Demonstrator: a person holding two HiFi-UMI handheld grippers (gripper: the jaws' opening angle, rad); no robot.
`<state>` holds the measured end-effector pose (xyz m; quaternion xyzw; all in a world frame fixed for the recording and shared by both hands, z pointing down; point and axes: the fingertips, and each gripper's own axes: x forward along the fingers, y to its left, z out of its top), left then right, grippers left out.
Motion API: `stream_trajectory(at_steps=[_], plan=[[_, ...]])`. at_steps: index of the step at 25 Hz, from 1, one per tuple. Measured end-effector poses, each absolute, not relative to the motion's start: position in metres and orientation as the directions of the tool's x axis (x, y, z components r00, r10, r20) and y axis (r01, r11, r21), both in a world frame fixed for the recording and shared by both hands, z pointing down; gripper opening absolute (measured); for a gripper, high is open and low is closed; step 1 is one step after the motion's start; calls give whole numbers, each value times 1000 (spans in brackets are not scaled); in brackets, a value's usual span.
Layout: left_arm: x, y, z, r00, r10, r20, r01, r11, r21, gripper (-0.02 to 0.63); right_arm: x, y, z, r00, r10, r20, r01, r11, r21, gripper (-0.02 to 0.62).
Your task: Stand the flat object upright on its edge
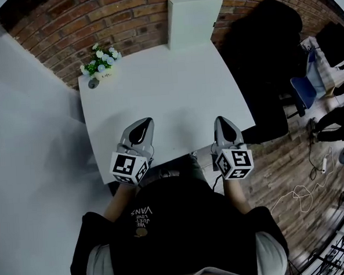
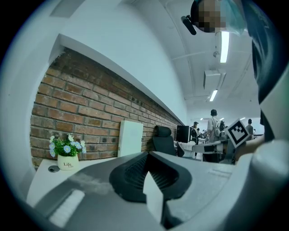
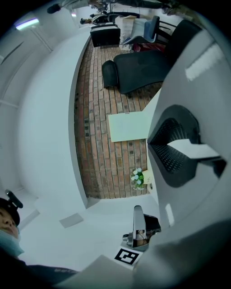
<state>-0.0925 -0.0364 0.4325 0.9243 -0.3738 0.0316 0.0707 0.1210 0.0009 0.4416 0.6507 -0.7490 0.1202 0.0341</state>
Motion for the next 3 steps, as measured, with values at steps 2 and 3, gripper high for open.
stream_trajectory(at_steps=[2,3], plan=[[-93,-36,433,720,-685,110,-694,-712,109,0,121,2,443,-146,-967,209,-983,119,-139,0],[-93,-36,433,721,-684,109,-693,-713,110,0,120,3,443,-144,-967,209,-983,116,-141,0]])
